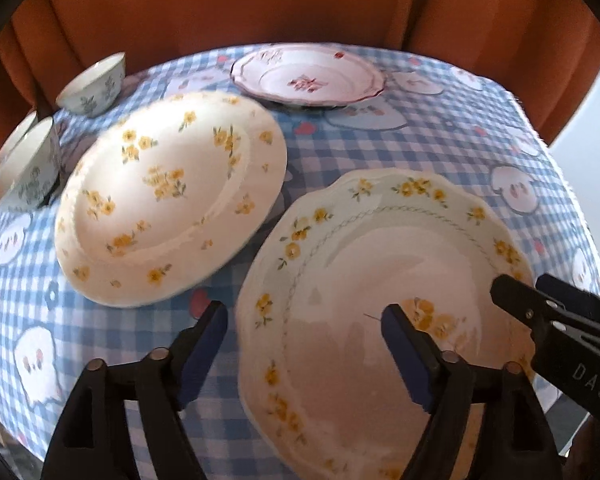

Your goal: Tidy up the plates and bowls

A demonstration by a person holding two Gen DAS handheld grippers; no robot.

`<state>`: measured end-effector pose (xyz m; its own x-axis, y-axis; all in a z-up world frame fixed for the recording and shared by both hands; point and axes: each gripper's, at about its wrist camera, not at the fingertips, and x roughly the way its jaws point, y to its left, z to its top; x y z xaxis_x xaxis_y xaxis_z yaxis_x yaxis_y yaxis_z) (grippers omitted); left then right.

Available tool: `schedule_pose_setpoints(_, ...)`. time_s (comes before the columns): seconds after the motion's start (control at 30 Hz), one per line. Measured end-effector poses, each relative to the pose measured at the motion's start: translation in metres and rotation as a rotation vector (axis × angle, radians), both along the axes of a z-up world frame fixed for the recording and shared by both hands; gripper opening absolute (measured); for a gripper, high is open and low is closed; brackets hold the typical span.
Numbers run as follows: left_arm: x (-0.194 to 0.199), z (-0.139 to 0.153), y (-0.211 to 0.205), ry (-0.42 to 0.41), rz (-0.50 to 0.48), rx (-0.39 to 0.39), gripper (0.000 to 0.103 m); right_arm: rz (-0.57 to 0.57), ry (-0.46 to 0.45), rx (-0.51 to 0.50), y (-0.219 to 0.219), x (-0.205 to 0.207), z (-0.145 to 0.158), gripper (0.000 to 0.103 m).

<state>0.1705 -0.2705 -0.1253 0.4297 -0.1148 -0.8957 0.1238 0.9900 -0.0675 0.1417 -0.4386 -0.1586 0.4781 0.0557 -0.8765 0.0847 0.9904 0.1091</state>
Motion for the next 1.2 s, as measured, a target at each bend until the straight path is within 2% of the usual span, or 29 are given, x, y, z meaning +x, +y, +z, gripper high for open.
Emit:
schedule_pose_setpoints(0.07, -0.002, 0.007, 0.006, -0.013, -0.026, -0.004, 0.085, -0.009, -0.029, 0.0, 0.008, -0.006, 0.008, 0.075)
schedule_pose_setpoints(0.1, -0.002, 0.01, 0.009, -0.018, -0.033, -0.005, 0.085, -0.011, -0.039, -0.004, 0.012, -0.008, 0.011, 0.076)
schedule_pose_setpoints(0.2, -0.005, 0.019, 0.023, -0.04, -0.041, -0.005, 0.088, -0.01, -0.058, -0.006, 0.029, -0.012, 0.02, 0.076)
schedule_pose_setpoints(0.67, 0.006, 0.044, 0.099, -0.071, -0.025, -0.006, 0.089, 0.027, -0.126, -0.01, 0.112, -0.007, 0.049, 0.076)
schedule_pose_setpoints(0.97, 0.041, 0.04, 0.132, -0.072, 0.035, 0.031, 0.089, 0.028, -0.126, 0.006, 0.149, 0.026, 0.05, 0.076)
schedule_pose_setpoints(1.2, 0.076, 0.027, 0.146, -0.075, 0.11, 0.047, 0.088, 0.041, -0.136, 0.012, 0.17, 0.07, 0.044, 0.076)
